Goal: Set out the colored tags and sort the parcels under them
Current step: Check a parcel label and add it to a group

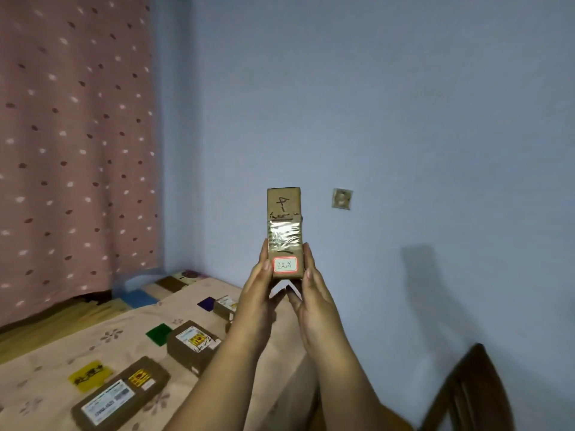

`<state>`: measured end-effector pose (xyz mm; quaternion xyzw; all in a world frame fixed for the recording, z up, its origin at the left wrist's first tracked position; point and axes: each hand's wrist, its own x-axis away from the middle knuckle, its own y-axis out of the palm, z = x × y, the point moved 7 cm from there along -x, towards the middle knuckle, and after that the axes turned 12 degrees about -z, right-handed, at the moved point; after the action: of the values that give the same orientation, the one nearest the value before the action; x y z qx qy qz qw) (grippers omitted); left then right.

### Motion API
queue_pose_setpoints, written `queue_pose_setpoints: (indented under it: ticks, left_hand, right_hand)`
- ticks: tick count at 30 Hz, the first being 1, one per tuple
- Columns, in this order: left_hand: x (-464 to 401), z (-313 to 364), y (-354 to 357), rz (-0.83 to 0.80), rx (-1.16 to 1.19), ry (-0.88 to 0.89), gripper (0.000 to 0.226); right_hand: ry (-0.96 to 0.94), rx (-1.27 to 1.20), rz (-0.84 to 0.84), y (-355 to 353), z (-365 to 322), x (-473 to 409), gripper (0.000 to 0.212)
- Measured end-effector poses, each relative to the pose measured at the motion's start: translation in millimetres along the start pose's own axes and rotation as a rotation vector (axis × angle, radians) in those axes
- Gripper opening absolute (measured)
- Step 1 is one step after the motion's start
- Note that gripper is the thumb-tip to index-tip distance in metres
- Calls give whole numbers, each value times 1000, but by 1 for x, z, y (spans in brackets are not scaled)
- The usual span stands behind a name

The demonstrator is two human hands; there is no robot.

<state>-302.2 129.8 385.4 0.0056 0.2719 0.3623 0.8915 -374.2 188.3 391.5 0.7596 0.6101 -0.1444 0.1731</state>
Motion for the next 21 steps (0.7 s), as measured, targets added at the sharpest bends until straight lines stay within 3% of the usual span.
queue_pose_setpoints:
  ticks: [10, 21]
  left_hand:
    - [-18, -36, 71, -58, 94, -3, 56]
    - [-56, -61, 51, -52, 97, -7, 54]
  right_hand:
    - [-37, -98, 66, -69, -7, 19, 33]
    - [-40, -130, 29, -81, 20, -16, 34]
